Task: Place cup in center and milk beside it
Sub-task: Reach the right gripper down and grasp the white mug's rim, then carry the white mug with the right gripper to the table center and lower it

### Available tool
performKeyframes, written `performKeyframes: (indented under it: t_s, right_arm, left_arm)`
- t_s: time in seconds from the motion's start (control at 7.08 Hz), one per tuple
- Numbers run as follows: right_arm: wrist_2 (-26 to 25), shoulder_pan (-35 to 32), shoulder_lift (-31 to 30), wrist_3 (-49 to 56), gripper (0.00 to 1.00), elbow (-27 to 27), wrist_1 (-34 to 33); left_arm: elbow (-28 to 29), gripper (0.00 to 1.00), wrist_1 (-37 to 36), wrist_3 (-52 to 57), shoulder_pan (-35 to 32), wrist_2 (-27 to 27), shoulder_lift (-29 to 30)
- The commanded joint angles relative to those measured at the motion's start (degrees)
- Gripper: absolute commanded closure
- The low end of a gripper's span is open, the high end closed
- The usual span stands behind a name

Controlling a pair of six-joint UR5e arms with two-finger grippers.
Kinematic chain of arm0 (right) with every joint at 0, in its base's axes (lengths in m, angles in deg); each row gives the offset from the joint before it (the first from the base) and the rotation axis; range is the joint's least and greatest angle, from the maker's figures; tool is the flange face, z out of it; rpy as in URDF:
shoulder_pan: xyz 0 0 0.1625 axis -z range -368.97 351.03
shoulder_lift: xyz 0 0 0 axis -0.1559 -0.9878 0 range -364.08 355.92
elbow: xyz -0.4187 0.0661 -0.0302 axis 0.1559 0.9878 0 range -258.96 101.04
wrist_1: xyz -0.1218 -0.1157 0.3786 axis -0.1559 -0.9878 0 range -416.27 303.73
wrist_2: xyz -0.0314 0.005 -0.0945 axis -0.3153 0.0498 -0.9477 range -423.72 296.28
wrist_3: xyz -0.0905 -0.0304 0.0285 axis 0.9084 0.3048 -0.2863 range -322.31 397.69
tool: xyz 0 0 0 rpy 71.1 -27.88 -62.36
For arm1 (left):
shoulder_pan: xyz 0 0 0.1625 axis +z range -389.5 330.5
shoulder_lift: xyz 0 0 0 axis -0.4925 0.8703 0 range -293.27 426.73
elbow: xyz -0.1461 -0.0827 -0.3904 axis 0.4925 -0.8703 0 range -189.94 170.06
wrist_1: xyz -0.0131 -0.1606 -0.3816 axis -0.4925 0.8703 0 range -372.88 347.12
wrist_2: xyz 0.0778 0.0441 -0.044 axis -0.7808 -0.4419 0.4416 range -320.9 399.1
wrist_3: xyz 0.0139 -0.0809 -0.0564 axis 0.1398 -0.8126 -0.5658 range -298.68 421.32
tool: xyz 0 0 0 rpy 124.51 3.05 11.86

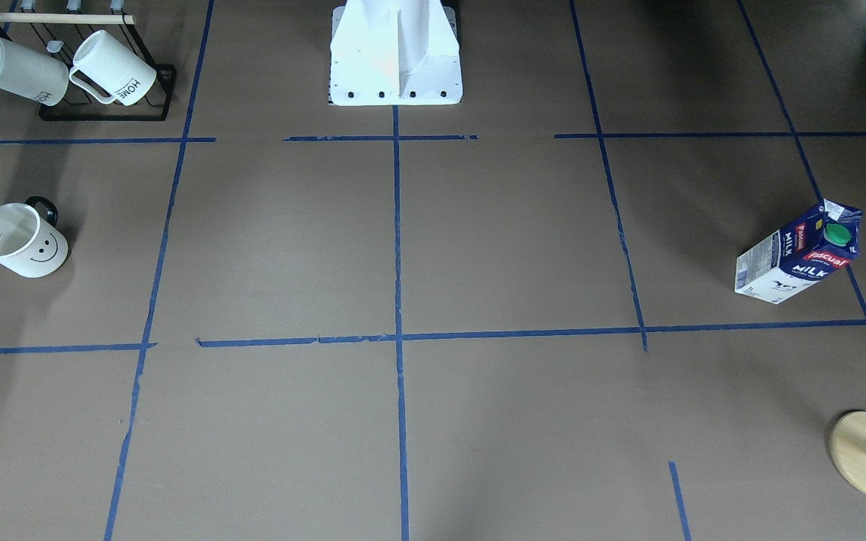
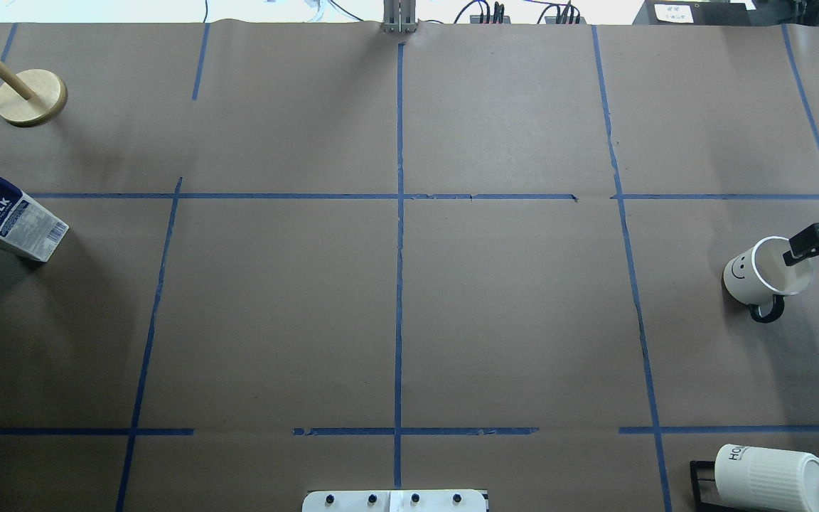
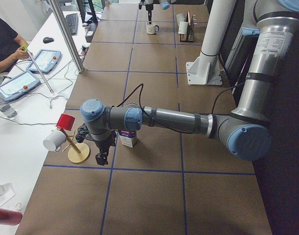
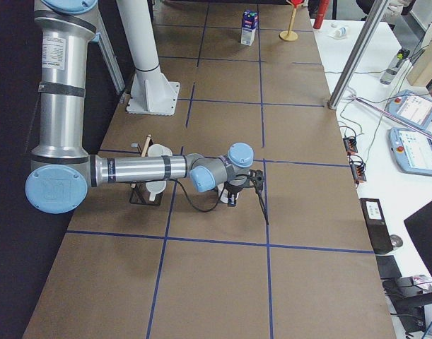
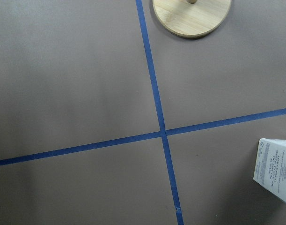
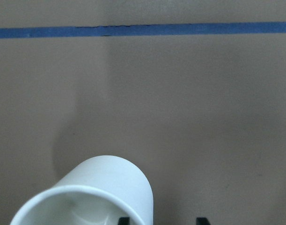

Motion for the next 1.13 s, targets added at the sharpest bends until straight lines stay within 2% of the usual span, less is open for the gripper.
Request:
performKeyframes:
  t_s: [0.0,0.14,0.28,0.42,0.57,0.71,0.99]
  right_arm:
    - [0.75,0.48,0.6,-0.12,1.0,-0.33,0.02]
    - [0.84,0.48,1.82,-0.21,1.0,-2.16,-0.33]
    - [3.98,0.83,8.62,-3.52,1.0,-6.36,-6.95]
    - [5.05,2.83,19.04,-7.64,1.0,-7.01,-16.58]
    - [3.67,8.42,25.93,-15.16,1.0,-6.67,-20.16]
    - [-0.52,13.87,31.05,-23.16,1.0,-5.71,-20.2]
    - [-5.2,20.75,42.65,-33.74,1.0,2.61,-19.85]
  left_arm:
    - [-0.96,0.0,0.05,0.0,0.0,0.64,-0.61]
    - [-1.32,0.0,0.05,0.0,0.0,2.99,-1.14]
    - [-2.54,0.0,0.05,-0.26,-0.09,4.58,-2.19]
    - [-2.81,0.0,0.05,-0.35,0.0,4.6,-2.12]
    - [-3.34,0.0,0.05,-0.53,0.0,4.6,-2.03]
    - [-3.6,0.0,0.05,-0.44,0.0,4.6,-2.03]
    - [-4.66,0.0,0.05,-0.44,0.0,4.6,-2.29]
